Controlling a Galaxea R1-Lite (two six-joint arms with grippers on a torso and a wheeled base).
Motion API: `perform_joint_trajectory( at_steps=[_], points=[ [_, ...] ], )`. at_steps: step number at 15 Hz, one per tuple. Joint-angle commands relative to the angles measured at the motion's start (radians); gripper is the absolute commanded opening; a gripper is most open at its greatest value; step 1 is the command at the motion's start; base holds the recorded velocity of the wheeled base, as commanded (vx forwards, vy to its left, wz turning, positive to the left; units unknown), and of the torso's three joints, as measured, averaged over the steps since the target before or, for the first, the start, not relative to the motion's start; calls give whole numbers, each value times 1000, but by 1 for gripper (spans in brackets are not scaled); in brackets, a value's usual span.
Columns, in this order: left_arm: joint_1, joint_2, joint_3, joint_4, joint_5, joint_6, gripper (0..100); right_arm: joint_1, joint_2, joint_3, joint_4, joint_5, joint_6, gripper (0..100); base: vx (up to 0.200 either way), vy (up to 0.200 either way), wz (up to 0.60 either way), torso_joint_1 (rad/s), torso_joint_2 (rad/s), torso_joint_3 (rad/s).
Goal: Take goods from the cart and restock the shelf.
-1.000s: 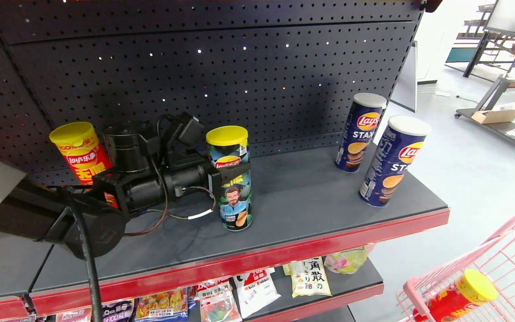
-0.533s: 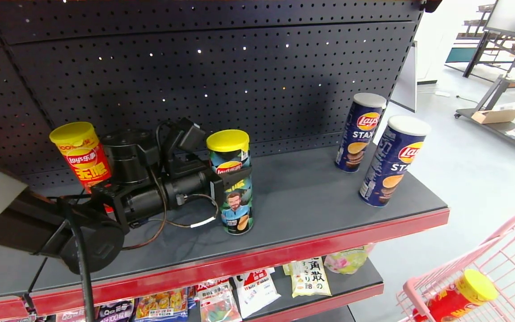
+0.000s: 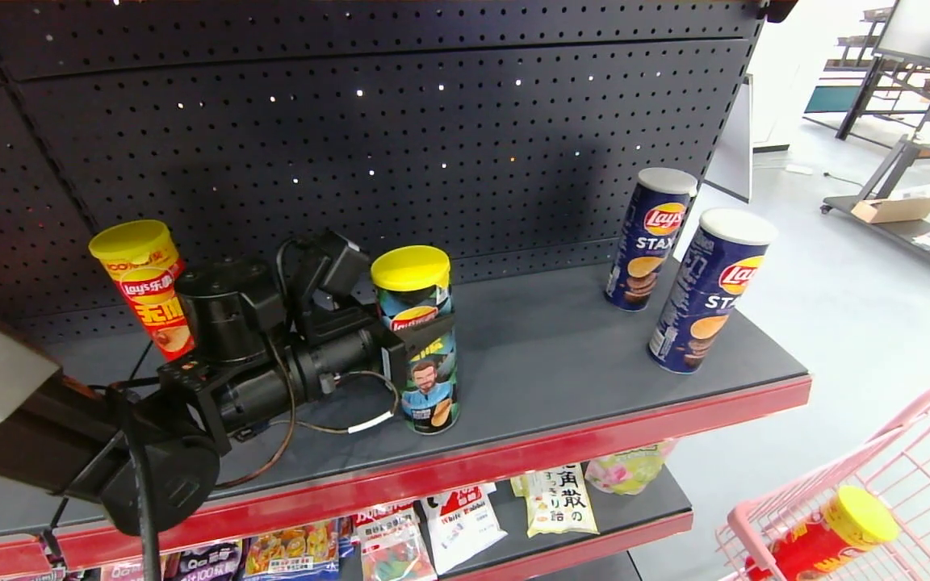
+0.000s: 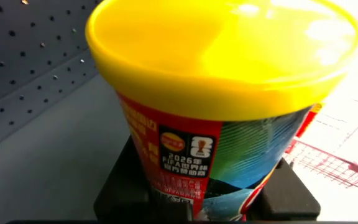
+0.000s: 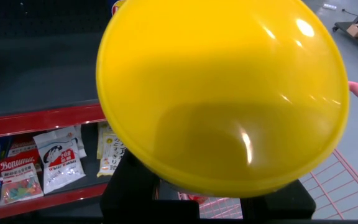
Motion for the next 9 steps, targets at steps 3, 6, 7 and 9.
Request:
perform_joint_trajectory(
  at_steps=[3, 6, 7, 9],
  points=[
    [-18, -1, 19, -12, 1, -4, 0, 1, -2, 0, -1, 0, 0, 0, 0, 0, 0, 0, 0, 0],
    [-18, 0, 48, -41, 1, -3, 0, 1, -1, -1, 1, 0, 0, 0, 0, 0, 0, 0, 0, 0],
    [-18, 2, 54, -47, 1, -3, 0, 1, -1, -1, 1, 0, 0, 0, 0, 0, 0, 0, 0, 0],
    [-18, -1, 54, -47, 1, -3, 0, 1, 1, -1, 1, 0, 0, 0, 0, 0, 0, 0, 0, 0]
  ],
)
